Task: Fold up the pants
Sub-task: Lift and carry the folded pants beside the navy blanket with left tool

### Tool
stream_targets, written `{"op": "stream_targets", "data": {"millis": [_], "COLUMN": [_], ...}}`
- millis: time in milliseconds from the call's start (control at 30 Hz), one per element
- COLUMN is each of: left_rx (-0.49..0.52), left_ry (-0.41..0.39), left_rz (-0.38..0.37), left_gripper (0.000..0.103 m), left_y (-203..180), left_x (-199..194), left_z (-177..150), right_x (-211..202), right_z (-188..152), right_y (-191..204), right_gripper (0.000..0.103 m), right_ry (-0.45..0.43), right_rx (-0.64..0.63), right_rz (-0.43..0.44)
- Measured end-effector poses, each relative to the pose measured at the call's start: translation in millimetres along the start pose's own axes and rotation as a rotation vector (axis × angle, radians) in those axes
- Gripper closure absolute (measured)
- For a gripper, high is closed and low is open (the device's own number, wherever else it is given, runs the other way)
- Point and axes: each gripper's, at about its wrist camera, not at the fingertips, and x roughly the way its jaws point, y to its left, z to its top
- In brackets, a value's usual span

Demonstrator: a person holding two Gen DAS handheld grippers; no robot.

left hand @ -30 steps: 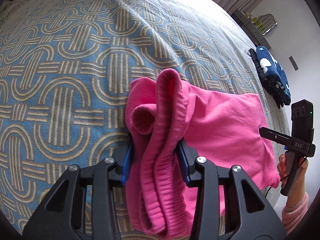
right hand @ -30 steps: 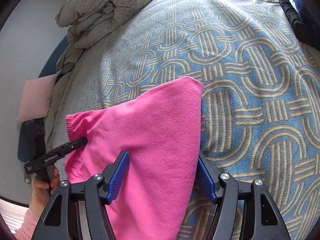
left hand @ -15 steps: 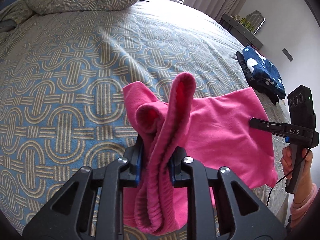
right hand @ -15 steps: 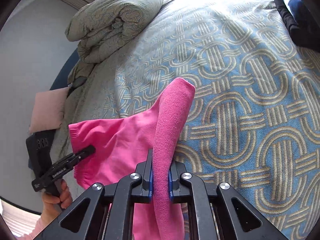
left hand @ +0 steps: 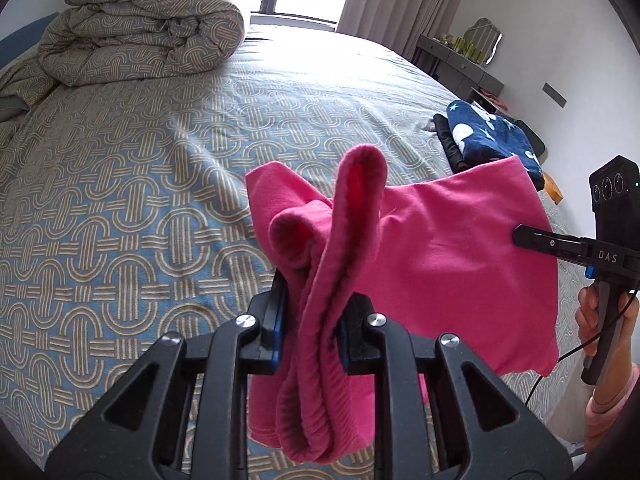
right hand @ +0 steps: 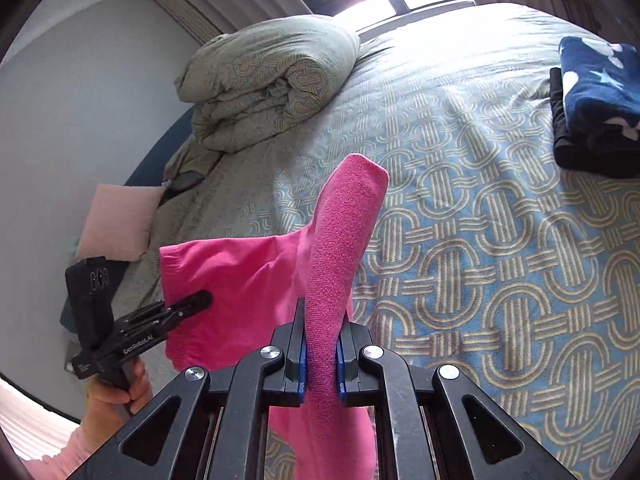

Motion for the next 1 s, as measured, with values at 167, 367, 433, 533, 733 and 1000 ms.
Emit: {"op": "stream_targets", "data": {"millis": [167, 367, 433, 533, 733, 1000], "left_rx": [0.074, 0.157, 0.177, 0.207, 0.278, 0.391], "left_ry": [-0.032, -0.039, -0.031, -0.009, 0.049, 0.088], "left_rz": [-0.016, -0.050, -0.062, -0.085, -0.128, -0.189], "left_gripper": [0.081, 0.081, 0.081, 0.081, 0.081, 0.081], "left_y": [-41, -94, -111, -135, -191, -281], "left_x": [-20, -30, -28, -19, 3, 35], "left_z": [1, -7, -11, -17, -24, -13], "right_x": [-47, -102, -118, -140, -182, -238], "right_z": [-14, -40, -50, -65, -91, -117], "right_y": [-4, -21, -29, -44, -89, -151], "right_gripper": [0.094, 0.094, 0.094, 0.094, 0.094, 0.094], "right_ry": [-0.064, -0.138, -0.157, -0.172, -0.202, -0.254], "right_rx": [0.019, 0.050, 0.063, 0.081, 0.164, 0.254], "right_rz": [-0.014, -0.044, -0.055, -0.082, -0.118, -0.182]}}
